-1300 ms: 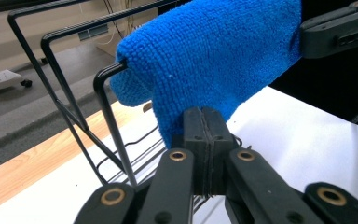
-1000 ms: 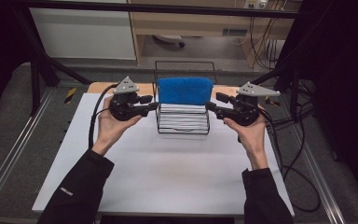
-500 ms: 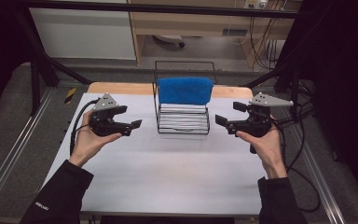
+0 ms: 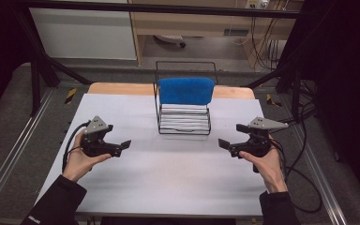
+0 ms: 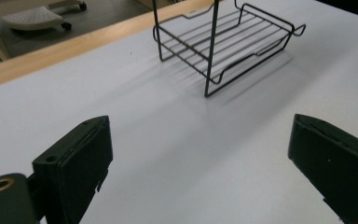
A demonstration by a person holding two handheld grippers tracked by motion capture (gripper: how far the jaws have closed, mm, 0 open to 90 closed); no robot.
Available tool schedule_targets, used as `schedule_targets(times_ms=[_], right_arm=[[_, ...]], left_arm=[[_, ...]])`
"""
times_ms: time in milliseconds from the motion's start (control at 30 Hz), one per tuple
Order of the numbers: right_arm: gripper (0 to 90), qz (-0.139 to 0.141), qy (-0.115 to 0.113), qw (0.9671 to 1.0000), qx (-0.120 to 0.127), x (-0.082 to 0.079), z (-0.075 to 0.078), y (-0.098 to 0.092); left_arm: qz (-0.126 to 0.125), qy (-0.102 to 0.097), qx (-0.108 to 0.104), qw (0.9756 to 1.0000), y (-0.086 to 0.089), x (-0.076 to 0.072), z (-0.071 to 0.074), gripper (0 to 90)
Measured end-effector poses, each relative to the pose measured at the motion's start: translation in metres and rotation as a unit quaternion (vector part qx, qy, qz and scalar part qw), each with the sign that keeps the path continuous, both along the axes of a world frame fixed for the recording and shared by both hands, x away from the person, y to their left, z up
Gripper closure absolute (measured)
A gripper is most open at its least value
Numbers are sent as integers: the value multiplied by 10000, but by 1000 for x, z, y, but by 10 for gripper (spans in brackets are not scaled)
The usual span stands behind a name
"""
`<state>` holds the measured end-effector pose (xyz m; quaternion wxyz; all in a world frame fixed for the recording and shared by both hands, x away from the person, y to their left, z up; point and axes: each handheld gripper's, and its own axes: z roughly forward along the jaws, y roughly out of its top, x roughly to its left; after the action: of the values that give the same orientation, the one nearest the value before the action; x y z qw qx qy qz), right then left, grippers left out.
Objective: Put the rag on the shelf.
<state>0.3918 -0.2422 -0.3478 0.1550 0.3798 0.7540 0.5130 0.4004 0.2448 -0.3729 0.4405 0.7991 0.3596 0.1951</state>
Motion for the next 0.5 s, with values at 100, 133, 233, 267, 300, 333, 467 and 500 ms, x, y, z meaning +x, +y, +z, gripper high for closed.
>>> schedule_targets(times_ms=[100, 133, 233, 267, 300, 333, 467, 500], right_arm=[[5, 2, 82, 9999, -77, -3, -14, -3], [5, -6, 114, 9999, -85, -4, -19, -4], [5, 24, 210, 9997, -136, -7, -33, -7], [5, 31, 249, 9996, -134, -8, -38, -8], [5, 47, 274, 9995, -157, -9, -43, -9], [5, 54, 308, 9994, -161, -11, -47, -11], [5, 38, 418, 9989, -224, -15, -61, -18], [5, 27, 417, 9989, -218, -17, -64, -20]], left_arm=[[-8, 63, 18, 10000, 5, -5, -13, 65], [-20, 84, 34, 10000, 7, -7, -17, 65], [-8, 186, 47, 9998, 13, -11, -27, 65], [15, 200, 17, 9998, 16, -12, -30, 65], [12, 212, 4, 9998, 18, -14, -33, 66], [19, 232, -30, 9997, 20, -15, -36, 70], [35, 233, -20, 9997, 28, -21, -47, 80], [23, 235, 26, 9997, 30, -22, -49, 81]])
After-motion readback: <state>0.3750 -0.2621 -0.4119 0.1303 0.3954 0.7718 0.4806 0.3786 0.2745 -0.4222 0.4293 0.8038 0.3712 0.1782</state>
